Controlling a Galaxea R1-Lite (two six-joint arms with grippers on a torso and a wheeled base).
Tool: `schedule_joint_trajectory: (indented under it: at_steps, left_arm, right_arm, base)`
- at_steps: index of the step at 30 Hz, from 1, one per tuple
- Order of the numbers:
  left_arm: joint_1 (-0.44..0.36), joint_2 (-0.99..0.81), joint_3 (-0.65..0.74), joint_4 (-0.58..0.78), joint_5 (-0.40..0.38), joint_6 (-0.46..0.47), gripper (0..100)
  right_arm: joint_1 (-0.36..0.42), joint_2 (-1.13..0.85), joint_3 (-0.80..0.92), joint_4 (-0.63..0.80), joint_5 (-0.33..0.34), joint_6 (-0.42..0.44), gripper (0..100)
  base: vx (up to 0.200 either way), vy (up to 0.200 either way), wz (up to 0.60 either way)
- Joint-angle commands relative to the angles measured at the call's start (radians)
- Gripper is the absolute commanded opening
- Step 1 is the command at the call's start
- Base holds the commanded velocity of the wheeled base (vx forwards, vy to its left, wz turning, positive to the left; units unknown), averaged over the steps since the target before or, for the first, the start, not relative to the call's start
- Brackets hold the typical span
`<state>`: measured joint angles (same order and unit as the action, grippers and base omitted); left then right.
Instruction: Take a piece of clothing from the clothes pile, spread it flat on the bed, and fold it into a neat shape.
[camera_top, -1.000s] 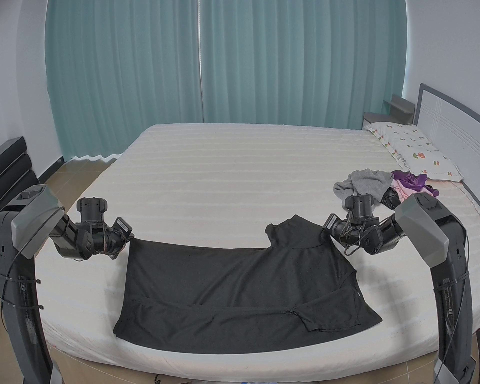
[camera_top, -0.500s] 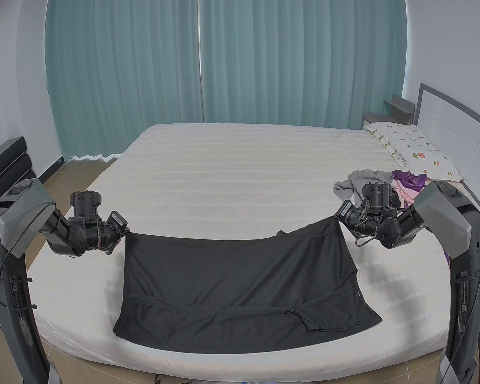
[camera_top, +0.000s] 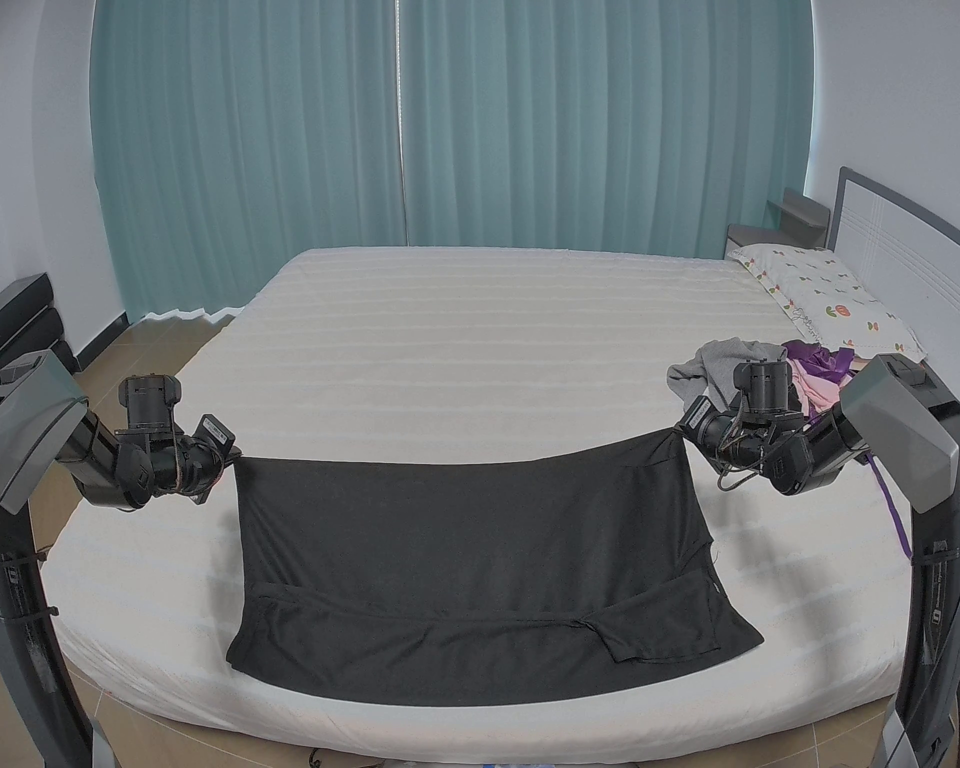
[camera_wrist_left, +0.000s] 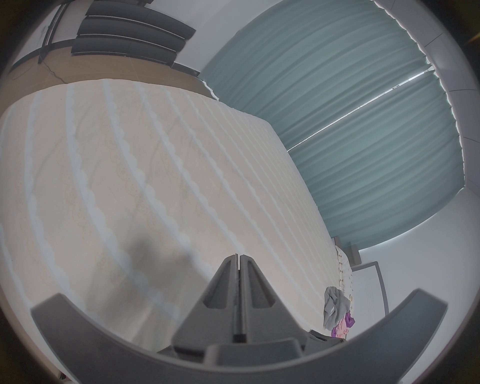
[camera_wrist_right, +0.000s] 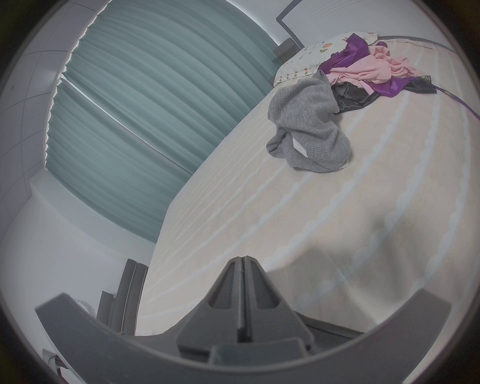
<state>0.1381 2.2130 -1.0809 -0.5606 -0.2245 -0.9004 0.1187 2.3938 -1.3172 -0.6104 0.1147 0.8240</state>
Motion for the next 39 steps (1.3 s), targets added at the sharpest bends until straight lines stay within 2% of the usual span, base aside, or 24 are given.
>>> schedule_joint_trajectory:
  at_steps: [1, 13, 22, 39]
  left_arm:
    - [0.005, -0.030, 0.016, -0.001, -0.001, -0.002, 0]
    - [-0.002, 0.004, 0.002, -0.002, -0.009, 0.005, 0]
    - [-0.002, 0.007, 0.019, 0.007, -0.009, 0.006, 0]
    - [0.000, -0.068, 0.110, 0.007, -0.013, 0.031, 0]
  right_arm:
    - [0.001, -0.030, 0.016, -0.002, -0.001, 0.001, 0]
    - [-0.001, -0.028, 0.055, 0.001, 0.013, -0.002, 0]
    - [-0.007, -0.084, 0.147, 0.008, 0.102, 0.000, 0]
    - [-0.065, -0.226, 0.346, 0.001, 0.226, -0.008, 0]
  base:
    - [0.000, 0.000, 0.00]
    - [0.000, 0.000, 0.00]
    - [0.000, 0.000, 0.00]
    - [0.000, 0.000, 0.00]
